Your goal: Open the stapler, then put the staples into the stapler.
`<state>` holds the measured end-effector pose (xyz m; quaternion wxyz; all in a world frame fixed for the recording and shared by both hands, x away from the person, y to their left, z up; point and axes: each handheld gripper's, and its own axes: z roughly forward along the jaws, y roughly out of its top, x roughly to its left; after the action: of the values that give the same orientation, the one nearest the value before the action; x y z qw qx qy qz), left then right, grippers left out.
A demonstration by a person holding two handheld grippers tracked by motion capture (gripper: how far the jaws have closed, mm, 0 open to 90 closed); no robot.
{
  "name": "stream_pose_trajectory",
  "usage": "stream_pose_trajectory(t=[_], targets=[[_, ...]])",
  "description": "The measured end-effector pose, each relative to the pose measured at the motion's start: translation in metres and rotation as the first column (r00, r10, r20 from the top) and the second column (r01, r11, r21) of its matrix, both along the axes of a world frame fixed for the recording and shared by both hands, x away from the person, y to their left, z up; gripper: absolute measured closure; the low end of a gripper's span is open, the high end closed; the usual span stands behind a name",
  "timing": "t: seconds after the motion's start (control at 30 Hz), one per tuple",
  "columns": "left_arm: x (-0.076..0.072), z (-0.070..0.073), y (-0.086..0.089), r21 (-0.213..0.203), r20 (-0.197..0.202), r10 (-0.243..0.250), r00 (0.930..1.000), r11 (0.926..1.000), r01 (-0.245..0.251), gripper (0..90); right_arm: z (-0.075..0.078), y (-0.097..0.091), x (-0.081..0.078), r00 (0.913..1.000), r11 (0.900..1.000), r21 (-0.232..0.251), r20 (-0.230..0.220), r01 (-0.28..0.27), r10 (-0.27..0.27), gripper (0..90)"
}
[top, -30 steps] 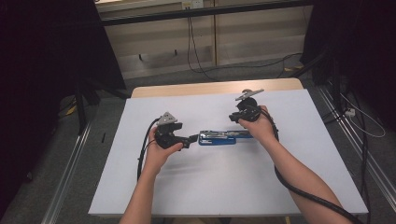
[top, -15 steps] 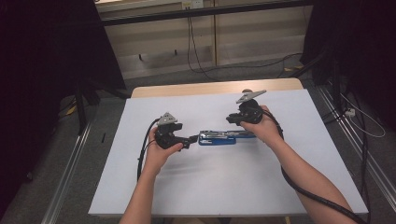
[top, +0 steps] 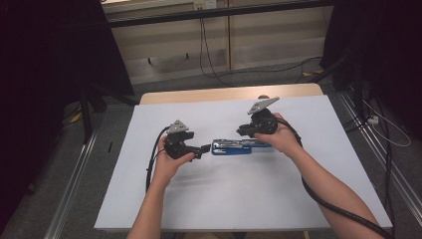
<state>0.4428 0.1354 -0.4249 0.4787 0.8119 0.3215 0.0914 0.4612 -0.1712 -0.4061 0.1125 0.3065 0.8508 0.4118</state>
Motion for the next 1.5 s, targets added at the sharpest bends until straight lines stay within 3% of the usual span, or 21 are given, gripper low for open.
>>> stream_pose_trajectory(t=[0.7, 1.5], targets=[[-0.001, 0.003, 0.010, 0.003, 0.001, 0.025, 0.9997, 0.9997, -0.025, 9.0, 0.002, 0.012, 0.004, 0.9914, 0.9912, -0.023, 0.006, -0.130, 0.131, 79.0], [-0.003, 0.002, 0.016, -0.002, -0.005, 0.037, 0.9993, 0.9993, -0.037, 8.9, 0.001, 0.019, 0.007, 0.9780, 0.9775, -0.032, -0.003, -0.208, 0.208, 79.0]])
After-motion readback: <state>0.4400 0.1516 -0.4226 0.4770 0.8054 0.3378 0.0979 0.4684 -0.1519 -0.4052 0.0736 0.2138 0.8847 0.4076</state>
